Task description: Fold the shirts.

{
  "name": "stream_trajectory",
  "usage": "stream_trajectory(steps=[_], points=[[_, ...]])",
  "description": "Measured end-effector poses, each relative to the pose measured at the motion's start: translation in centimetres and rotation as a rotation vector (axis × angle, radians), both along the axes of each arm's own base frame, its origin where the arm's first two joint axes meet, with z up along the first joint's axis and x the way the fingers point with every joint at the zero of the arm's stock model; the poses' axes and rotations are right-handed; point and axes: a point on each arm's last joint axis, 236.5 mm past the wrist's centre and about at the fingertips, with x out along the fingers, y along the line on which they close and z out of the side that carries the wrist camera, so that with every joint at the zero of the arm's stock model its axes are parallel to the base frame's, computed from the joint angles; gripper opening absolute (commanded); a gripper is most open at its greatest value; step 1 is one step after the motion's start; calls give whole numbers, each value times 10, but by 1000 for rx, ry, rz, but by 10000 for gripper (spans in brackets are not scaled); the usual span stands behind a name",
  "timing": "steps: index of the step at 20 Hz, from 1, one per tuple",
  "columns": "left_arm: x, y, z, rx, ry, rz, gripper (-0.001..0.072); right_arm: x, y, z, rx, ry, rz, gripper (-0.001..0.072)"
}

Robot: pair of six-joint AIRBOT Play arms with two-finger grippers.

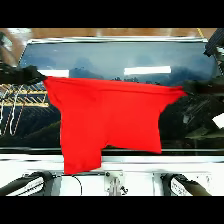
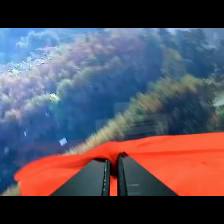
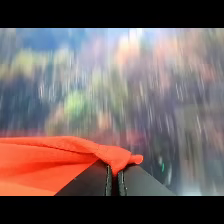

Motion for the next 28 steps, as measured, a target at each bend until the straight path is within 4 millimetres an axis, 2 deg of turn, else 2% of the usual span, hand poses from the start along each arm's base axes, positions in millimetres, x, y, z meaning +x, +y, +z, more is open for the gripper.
stream_trajectory(steps=[3, 6, 9, 12, 14, 16, 18, 20, 23, 25, 28], points=[[52, 4, -40, -36, -22, 59, 36, 75, 36, -25, 6, -158, 23, 66], [90, 10, -67, -81, -58, 133, 36, 127, 69, -42, 44, -307, 3, 66], [111, 15, -94, -107, -53, 181, 37, 148, 85, -72, 80, -332, -25, 66], [117, 15, -117, -117, -21, 196, 36, 153, 91, -103, 99, -293, -43, 66], [115, 13, -131, -121, 13, 190, 36, 152, 94, -114, 110, -268, -49, 66], [108, 10, -141, -126, 60, 169, 36, 148, 95, -118, 115, -244, -50, 66], [92, 9, -149, -129, 135, 129, 36, 142, 94, -115, 117, -218, -46, 66], [63, 2, -161, -138, 259, 58, 36, 129, 90, -116, 114, -155, -40, 66], [8, -9, -180, -130, 471, -68, 36, 97, 84, -140, 111, 15, -29, 66], [-22, -10, -190, -113, 586, -117, 36, 77, 80, -160, 109, 134, -25, 66], [-50, -7, -198, -94, 699, -148, 36, 50, 79, -189, 112, 282, -19, 66]])
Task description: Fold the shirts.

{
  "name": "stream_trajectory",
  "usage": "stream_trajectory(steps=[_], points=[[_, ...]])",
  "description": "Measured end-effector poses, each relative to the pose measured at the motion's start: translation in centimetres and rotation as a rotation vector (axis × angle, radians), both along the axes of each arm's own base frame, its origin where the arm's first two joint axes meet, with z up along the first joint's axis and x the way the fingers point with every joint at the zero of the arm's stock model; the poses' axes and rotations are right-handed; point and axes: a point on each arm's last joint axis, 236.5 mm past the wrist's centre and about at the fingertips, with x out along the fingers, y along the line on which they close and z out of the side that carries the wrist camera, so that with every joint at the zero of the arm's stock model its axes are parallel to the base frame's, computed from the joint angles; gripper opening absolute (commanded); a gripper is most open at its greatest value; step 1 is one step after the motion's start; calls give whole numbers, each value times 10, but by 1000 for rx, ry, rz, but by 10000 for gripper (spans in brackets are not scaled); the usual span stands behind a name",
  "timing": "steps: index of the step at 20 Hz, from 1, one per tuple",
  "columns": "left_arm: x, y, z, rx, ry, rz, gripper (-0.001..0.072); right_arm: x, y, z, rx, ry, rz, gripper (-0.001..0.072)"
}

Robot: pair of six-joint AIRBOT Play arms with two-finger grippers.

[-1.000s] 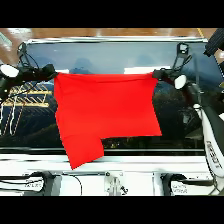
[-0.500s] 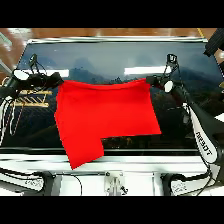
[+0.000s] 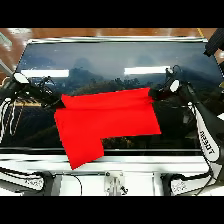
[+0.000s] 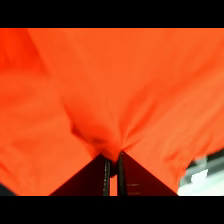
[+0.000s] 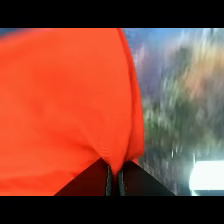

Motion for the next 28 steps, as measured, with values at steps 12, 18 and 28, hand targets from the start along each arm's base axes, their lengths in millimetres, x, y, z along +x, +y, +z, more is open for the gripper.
stream_trajectory(steps=[12, 18, 28], points=[[-12, 24, -7, 20, 64, 34, 36, -15, -17, -32, -4, 115, -75, 66], [-4, 20, -11, 5, 53, 66, 92, -13, -7, -29, 73, 125, -130, 387], [-34, 40, 30, -8, 110, 106, 410, -60, -42, 45, 61, 190, -2, 515]])
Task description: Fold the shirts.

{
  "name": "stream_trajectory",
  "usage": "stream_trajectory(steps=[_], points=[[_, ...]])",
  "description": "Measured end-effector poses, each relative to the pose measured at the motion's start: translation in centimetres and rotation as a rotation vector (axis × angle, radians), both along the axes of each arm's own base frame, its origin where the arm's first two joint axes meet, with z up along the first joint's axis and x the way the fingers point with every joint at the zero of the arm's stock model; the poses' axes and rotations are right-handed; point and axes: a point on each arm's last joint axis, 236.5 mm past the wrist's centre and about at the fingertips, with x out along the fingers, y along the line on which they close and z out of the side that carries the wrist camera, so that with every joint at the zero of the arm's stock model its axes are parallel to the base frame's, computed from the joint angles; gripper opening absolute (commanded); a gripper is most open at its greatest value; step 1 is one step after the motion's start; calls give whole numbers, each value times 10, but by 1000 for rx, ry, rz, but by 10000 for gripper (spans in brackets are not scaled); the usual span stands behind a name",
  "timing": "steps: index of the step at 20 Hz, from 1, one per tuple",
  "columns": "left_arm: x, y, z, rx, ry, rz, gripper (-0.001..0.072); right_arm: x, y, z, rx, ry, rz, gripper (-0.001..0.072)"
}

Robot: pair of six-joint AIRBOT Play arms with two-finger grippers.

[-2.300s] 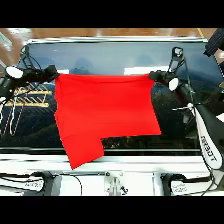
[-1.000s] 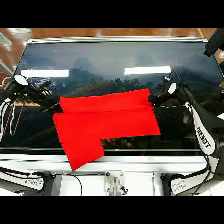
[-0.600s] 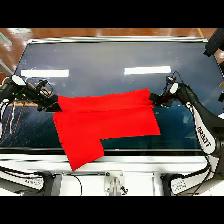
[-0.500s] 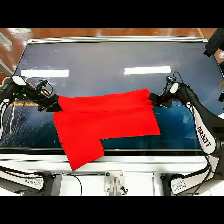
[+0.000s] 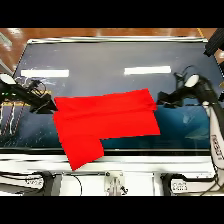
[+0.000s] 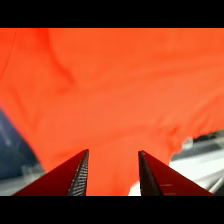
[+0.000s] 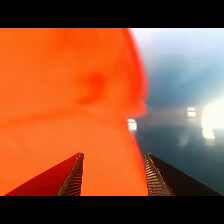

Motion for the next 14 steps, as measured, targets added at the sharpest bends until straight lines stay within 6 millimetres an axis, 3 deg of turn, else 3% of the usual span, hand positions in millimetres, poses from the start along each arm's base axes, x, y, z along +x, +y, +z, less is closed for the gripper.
stream_trajectory(steps=[3, 6, 10, 14], points=[[-31, 10, 22, 10, -6, -3, 406, -30, -59, 31, -114, 18, 10, 515], [-82, 6, 21, 6, 15, 13, 406, -51, -100, 49, -134, 25, -57, 515], [-149, -9, -14, -9, 75, 63, 406, -53, -108, 60, -85, -10, -102, 515], [-182, -29, -50, -54, 129, 128, 406, -47, -103, 65, -44, -44, -104, 515]])
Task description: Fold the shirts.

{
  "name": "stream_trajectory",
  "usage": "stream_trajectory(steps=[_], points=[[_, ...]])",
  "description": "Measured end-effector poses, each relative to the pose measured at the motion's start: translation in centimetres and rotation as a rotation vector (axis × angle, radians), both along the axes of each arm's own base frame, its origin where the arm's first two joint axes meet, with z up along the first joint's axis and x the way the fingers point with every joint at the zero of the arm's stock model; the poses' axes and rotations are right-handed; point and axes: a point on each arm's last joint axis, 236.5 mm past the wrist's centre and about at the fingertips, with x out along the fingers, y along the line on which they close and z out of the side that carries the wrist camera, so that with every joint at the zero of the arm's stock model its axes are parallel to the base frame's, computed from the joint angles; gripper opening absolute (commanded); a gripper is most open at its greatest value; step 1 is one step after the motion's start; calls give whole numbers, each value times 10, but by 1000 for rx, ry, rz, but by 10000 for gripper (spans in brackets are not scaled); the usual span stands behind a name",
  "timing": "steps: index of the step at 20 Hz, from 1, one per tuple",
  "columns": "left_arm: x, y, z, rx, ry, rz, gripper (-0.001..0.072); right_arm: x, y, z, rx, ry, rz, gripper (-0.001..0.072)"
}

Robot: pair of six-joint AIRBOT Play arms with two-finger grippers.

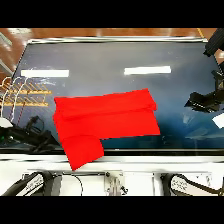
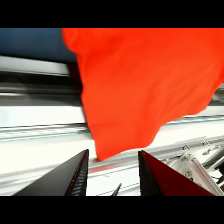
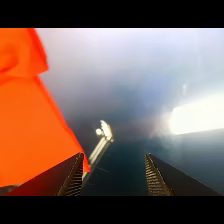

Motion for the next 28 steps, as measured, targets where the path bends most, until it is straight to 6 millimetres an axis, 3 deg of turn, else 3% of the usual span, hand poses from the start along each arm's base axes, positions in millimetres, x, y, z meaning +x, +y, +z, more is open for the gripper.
stream_trajectory(steps=[5, 13, 19, 20, 21, 23, 24, 25, 26, 28], points=[[-1, -2, -28, 21, -21, 67, 402, 3, 3, -2, 24, -7, 4, 515], [4, -7, -45, 0, -41, 47, 401, 2, 5, -4, 34, 2, 8, 514], [2, -27, -57, -22, -26, -33, 397, 2, 5, -4, 34, 1, 8, 514], [2, -32, -59, -29, -24, -39, 333, 2, 5, -4, 34, 1, 8, 514], [4, -35, -60, -29, -25, -40, 200, 2, 5, -4, 34, 2, 8, 515], [13, -39, -64, -23, -53, -19, 48, 2, 5, -5, 36, 5, 8, 516], [16, -41, -64, -26, -57, -12, 36, 0, 6, -7, 39, 11, 8, 518], [17, -43, -64, -30, -59, -6, 36, -4, 8, -13, 47, 26, 8, 600], [19, -45, -63, -36, -61, 0, 36, -10, 12, -21, 61, 51, 7, 631], [18, -48, -62, -47, -54, 2, 37, -29, 24, -44, 109, 116, 10, 631]])
